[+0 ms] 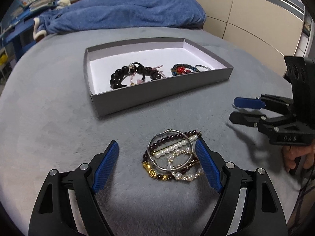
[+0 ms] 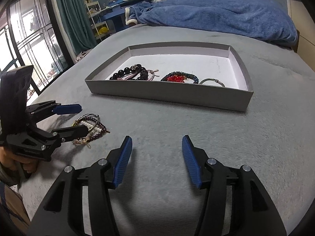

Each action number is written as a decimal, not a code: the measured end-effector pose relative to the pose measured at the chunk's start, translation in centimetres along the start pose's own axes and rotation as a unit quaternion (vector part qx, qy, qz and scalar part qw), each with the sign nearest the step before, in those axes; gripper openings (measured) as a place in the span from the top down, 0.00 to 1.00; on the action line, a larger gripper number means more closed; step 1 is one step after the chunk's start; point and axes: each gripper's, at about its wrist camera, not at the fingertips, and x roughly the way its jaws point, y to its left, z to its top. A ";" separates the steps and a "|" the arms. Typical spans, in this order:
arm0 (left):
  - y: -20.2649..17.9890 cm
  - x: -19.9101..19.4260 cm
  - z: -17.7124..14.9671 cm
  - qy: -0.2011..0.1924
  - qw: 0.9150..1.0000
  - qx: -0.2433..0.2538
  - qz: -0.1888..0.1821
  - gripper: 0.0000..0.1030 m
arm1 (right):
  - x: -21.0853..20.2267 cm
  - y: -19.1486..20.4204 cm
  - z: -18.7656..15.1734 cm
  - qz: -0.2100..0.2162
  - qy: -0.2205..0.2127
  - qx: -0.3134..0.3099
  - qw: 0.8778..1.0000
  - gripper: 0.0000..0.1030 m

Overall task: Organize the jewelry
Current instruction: 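Grasp the silver hoop with the left tool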

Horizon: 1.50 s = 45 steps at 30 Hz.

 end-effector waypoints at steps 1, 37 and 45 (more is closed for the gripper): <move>0.1 0.1 0.0 0.002 1.000 -0.002 -0.005 0.27 | 0.1 0.1 0.0 0.000 0.001 -0.001 1.000 0.48; 3.8 -2.4 -0.8 -0.082 0.990 -0.113 -0.013 0.53 | 0.3 3.8 0.4 0.048 -0.002 -0.041 0.998 0.48; 4.6 -3.0 -1.2 -0.088 0.986 -0.138 0.033 0.53 | 0.7 8.1 0.5 0.097 0.008 -0.100 0.990 0.48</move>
